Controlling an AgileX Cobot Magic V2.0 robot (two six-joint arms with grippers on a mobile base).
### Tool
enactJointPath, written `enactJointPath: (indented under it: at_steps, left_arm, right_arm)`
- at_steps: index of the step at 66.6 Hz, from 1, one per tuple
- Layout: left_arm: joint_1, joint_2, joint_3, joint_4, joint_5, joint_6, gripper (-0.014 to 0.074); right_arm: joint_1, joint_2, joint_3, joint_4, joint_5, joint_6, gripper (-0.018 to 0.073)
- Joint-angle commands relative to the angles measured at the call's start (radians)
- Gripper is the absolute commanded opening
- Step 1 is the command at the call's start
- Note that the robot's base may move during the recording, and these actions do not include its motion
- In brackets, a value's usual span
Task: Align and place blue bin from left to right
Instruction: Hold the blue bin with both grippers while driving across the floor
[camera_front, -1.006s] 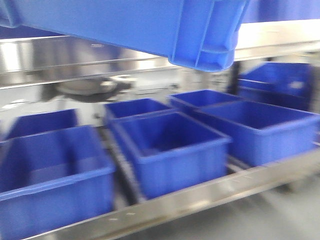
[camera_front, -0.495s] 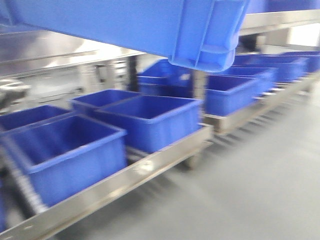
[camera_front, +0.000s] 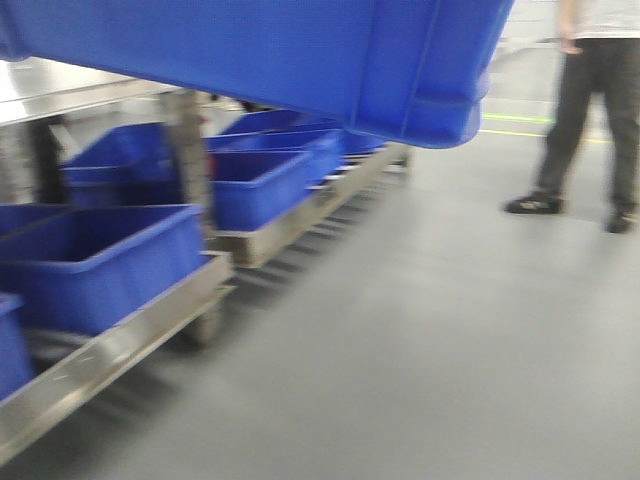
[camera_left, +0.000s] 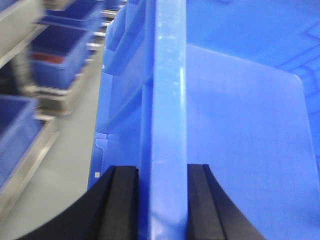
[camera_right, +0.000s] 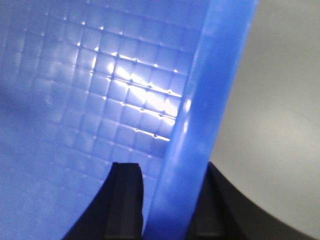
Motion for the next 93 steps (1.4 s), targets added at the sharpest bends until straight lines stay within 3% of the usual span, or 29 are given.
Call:
enactJointPath:
  at_steps: [1,93]
  left_arm:
    - [0.002,-0.015,-0.019,-0.018,-0.216,-0.010,-0.0111]
    - [0.002,-0.015,-0.019,-0.018,-0.216,-0.010,-0.0111]
  right_arm:
    - [0.003,-0.027,-0.011,0.005,-0.053,-0.038,-0.0070]
    - [0.003,-0.027,-0.011,0.005,-0.053,-0.038,-0.0070]
